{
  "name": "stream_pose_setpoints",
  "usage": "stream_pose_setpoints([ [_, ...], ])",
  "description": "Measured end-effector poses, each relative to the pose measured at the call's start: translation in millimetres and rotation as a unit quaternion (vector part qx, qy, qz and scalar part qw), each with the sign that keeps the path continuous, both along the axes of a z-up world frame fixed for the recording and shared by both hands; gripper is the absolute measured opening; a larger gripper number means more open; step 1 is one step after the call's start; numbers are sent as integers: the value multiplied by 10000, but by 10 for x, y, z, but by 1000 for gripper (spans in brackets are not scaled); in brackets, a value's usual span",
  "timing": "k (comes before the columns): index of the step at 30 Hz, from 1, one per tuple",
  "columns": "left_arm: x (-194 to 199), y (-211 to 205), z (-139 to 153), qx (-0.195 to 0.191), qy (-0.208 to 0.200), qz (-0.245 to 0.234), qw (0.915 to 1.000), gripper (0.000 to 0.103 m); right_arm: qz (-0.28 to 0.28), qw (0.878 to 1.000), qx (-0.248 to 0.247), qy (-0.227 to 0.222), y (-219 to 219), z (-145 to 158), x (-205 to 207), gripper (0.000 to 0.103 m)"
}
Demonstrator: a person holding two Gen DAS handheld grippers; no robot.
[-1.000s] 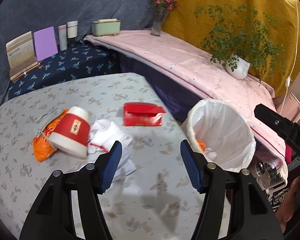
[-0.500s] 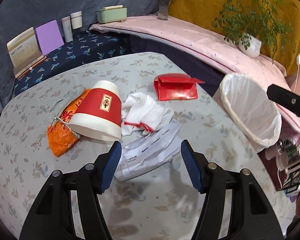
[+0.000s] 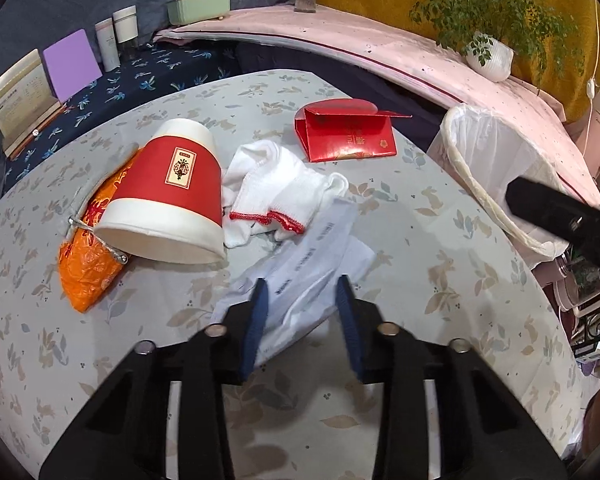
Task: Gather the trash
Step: 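Grasp the white paper receipt with the left gripper while the right grasps the paper cup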
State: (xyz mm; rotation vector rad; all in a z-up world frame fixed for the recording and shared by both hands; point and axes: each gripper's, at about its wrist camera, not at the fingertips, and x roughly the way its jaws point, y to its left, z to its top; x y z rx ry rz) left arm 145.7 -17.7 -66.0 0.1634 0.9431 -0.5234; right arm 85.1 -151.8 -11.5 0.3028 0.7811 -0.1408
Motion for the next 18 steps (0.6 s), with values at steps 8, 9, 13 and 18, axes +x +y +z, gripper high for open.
stream_pose_setpoints([
  [8,-149,95,91,-199,59,132,9997,6,51,9999,12,100,76,-78,-15,42],
  [9,-175,132,100,-251,92,183,9995,6,61,9999,15,103,83,-77,-11,42],
  [13,-265,318,145,-449,207,451,9978,6,130,9998,11,115,163,-79,-17,42],
  [18,-315,614,232,-629,227,850,9941,5,294,9995,-29,116,317,-69,-16,42],
])
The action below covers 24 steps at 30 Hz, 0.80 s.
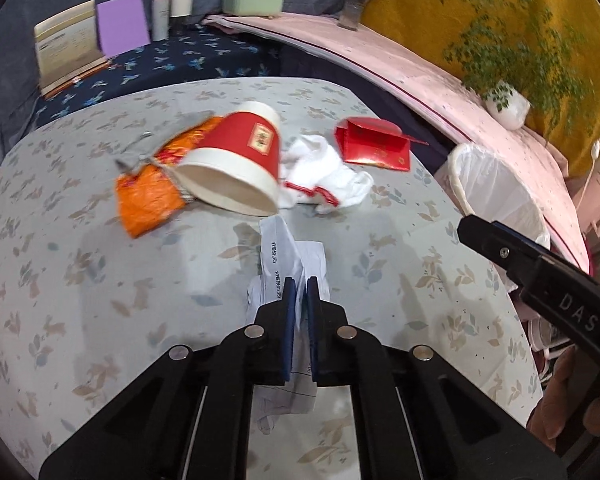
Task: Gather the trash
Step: 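Grasp the white paper receipt with the left gripper while the right grasps the paper cup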
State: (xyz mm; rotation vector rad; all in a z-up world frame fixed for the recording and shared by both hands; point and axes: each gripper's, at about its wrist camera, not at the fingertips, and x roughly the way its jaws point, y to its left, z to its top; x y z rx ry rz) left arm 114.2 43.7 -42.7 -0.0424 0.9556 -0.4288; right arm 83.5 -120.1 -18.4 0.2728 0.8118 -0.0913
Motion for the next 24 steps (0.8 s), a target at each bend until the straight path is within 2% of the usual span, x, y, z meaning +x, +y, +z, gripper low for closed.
stream_pose_setpoints([
  [14,167,722,229,53,-279,1023,9944,6,343,9993,-62,100,349,-74,310,40],
  [24,445,1025,282,-35,-327,1442,9890,6,730,9972,-94,109,700,-102,657,40],
])
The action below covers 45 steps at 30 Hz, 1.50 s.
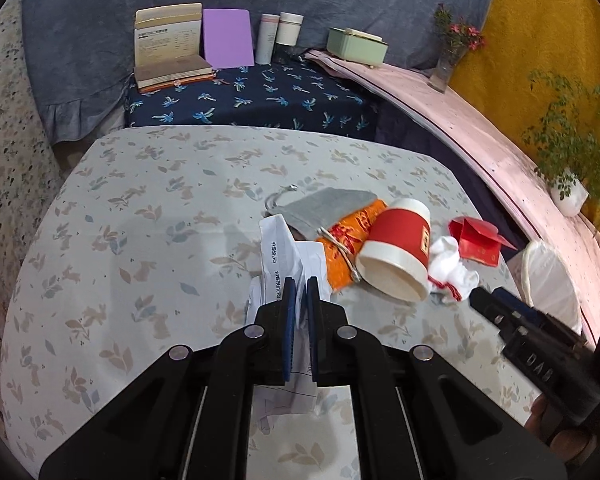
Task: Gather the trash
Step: 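Grasp the white paper receipt with the left gripper while the right grasps the paper cup, then carry the receipt and cup over the white bin and open both grippers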
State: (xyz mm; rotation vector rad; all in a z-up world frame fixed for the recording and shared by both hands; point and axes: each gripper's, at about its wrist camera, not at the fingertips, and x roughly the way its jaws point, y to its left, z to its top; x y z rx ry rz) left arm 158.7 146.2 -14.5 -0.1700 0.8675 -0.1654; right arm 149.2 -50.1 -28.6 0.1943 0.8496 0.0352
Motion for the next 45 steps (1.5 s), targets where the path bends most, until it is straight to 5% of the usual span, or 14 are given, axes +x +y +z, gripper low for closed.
stream_pose_setpoints([
  [13,186,54,-43,-75,22,1,10000,6,279,9974,-657,76,433,-315,374,39],
  [15,199,44,-44,-97,24,-9,9999,6,287,9976,-622,97,416,-313,421,15],
  [18,212,13,-34,-121,11,-46,9999,6,267,9975,-659,32,392,-279,414,3],
  [33,103,-429,288,-211,-286,-444,9984,6,-321,9969,-250,-676,-220,389,121,3],
  [45,-126,-1300,573,-252,-548,-1197,9910,6,-1021,9900,-218,-947,-980,667,-310,3],
])
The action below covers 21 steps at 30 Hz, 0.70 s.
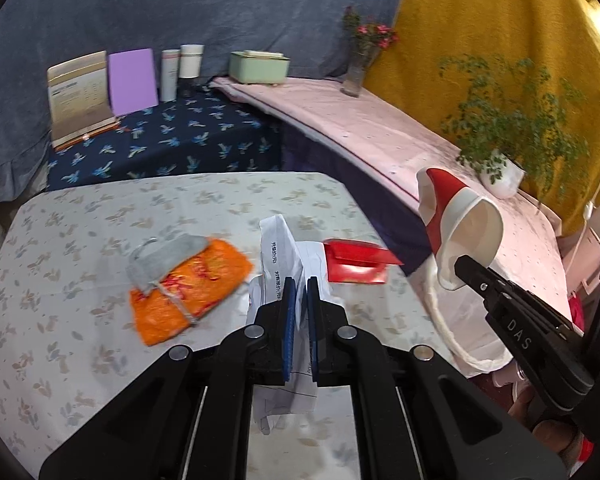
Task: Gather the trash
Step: 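Carry the receipt and cup over the white bin and open both grippers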
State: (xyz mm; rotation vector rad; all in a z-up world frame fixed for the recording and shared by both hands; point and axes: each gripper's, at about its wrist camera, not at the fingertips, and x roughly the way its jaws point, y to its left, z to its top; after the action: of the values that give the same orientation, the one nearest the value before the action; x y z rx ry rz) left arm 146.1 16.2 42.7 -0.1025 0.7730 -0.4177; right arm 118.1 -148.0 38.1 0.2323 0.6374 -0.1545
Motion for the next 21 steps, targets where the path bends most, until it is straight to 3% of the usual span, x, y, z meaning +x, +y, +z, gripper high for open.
stream_pose_setpoints([
  [11,-222,-942,98,96,-144,-777,9968,6,-599,9980,177,-59,-709,-9,-363,3],
  [21,-365,-1502,77,208,-144,-1222,9922,6,-996,9946,281,-44,-1174,-74,-618,3],
])
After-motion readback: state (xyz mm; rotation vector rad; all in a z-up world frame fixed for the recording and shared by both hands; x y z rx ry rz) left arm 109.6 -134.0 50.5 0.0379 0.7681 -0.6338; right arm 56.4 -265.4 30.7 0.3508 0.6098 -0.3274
